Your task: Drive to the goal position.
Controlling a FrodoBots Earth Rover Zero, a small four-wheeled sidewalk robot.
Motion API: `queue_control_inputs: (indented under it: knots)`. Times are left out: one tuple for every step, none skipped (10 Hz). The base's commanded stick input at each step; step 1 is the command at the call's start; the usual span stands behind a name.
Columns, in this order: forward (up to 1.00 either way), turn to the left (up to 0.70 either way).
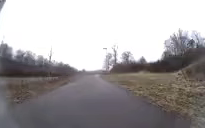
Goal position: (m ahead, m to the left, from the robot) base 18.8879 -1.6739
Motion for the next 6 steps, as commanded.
queue_control_inputs:
  knots:
    - [0.70,0.00]
    - [0.70,0.00]
    - [0.70,0.00]
    - [0.70,0.00]
    - [0.70,0.00]
    - [0.70,0.00]
